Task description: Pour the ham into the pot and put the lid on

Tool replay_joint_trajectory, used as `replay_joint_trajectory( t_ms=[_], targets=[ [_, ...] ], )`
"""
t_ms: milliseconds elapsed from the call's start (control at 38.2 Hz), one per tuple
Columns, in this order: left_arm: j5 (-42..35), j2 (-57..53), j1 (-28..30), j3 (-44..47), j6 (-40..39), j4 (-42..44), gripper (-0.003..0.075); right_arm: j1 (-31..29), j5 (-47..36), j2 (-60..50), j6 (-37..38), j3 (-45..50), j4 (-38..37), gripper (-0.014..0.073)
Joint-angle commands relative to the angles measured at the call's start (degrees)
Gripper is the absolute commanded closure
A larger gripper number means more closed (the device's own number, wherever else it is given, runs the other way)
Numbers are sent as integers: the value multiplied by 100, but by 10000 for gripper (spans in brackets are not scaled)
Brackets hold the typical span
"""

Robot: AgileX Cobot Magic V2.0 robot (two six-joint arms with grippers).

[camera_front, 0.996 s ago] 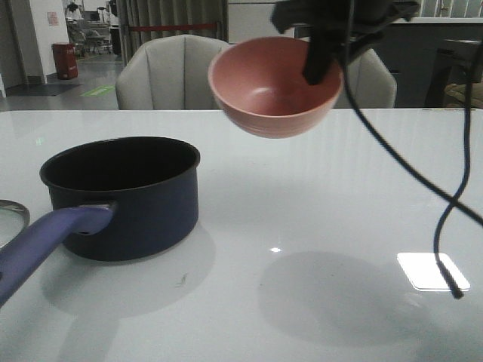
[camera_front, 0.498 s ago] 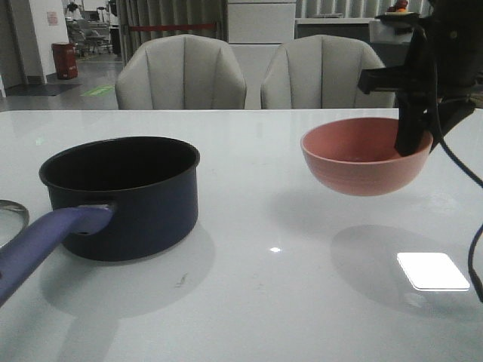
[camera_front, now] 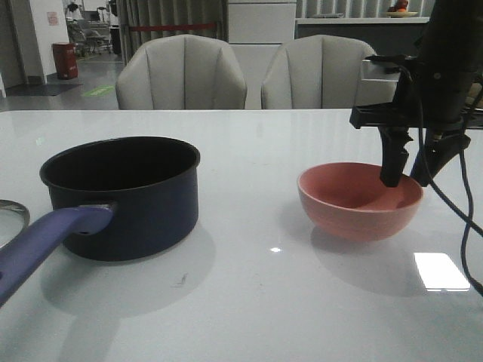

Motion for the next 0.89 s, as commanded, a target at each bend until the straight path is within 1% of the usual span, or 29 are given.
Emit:
replay_joint_trajectory(
  t_ms=[0,79,157,262,367,498,865],
  targets=[
    [-460,62,-38,-148,0,-30,283,-43,-132,-334,-67,-206,-137,153],
    [-460,62,-38,-148,0,-30,283,-43,-138,-443,-109,-206,-192,153],
    [-460,62,-38,-148,0,-30,283,-43,-157,-632,-312,-206,-198,153],
    [-460,62,-38,-148,0,-30,283,-35,-192,-1061,-552,-194,-198,153],
    [-460,62,-38,-148,0,-30,283,-18,-425,-1636,-714,-48,-165,153],
    [-460,62,-38,-148,0,-30,283,-18,-949,-2606,-817,469,-98,153],
    [-486,62,-38,-148,0,-30,283,-18,-2633,-5486,-822,2737,-98,153]
  ],
)
